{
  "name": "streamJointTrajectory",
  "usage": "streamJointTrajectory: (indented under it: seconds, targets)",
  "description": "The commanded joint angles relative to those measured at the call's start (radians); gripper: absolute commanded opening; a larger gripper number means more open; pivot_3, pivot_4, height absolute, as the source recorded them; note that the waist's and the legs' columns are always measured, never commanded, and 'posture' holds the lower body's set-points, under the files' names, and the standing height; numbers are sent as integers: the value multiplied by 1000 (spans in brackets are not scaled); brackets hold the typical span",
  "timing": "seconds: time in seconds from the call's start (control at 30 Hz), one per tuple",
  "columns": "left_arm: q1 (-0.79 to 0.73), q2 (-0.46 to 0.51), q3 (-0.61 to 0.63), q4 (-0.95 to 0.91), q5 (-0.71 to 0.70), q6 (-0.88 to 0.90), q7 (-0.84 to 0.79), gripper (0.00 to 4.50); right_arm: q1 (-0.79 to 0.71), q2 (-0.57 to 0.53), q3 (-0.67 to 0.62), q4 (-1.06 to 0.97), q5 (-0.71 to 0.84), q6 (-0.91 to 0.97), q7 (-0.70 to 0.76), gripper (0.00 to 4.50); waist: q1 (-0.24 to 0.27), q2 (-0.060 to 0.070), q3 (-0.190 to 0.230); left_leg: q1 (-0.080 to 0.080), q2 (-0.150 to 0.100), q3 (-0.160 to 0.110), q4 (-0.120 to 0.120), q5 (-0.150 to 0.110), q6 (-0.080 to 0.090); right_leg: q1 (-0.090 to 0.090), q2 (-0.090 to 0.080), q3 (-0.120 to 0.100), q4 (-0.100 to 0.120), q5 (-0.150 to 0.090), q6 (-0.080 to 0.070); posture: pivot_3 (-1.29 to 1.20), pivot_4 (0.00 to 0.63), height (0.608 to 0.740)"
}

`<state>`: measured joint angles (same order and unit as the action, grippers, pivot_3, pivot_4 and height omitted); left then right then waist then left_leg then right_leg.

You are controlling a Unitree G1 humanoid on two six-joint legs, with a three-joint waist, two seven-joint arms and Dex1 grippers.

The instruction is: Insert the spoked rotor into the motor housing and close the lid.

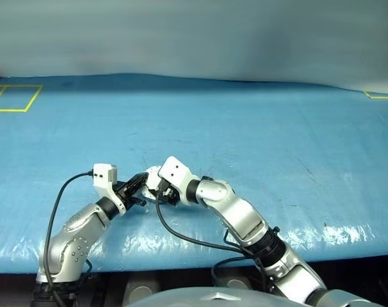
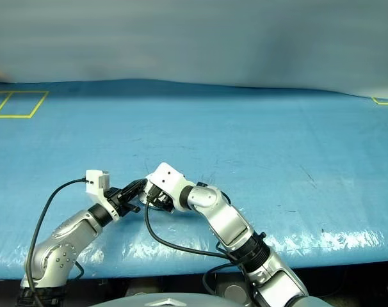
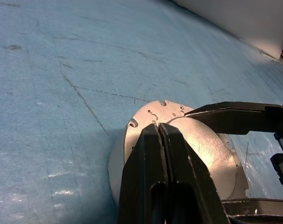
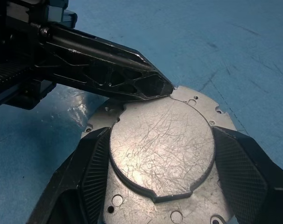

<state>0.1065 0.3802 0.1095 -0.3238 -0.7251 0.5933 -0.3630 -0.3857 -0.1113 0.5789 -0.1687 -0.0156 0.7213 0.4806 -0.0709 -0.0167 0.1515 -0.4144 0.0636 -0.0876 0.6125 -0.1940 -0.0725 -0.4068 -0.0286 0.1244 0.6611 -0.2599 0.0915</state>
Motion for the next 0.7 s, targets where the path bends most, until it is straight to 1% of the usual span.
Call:
streamJointTrajectory:
  seconds: [0.03, 0.3, 0.53, 0.7]
  targets:
    - [4, -6, 17, -21, 6, 14, 9, 10, 26, -17, 6, 52, -21, 42, -15, 3018, 0, 0, 0, 0, 0, 0, 0, 0, 0, 0, 0, 0, 0, 0, 0, 0, 150, 740]
    - [13, -1, 21, -20, 6, 36, -12, 10, 29, -14, 8, 51, -19, 44, -14, 3018, 0, 0, 0, 0, 0, 0, -1, 0, 0, 0, 0, 0, 0, 0, 0, 0, 150, 740]
    - [8, 53, -20, -10, 44, 64, -73, 10, 31, -14, 8, 47, -18, 47, -14, 3018, 1, 0, 0, 0, 0, 0, -1, 0, 0, 0, 0, 0, -1, 0, 0, 0, 150, 740]
    - [-9, 77, -28, 20, 59, 92, -98, 10, 34, -17, 10, 44, -20, 49, -15, 3018, 1, 0, -1, 0, 0, 0, -1, 0, 0, 0, 0, 0, -1, 0, 0, 0, 150, 740]
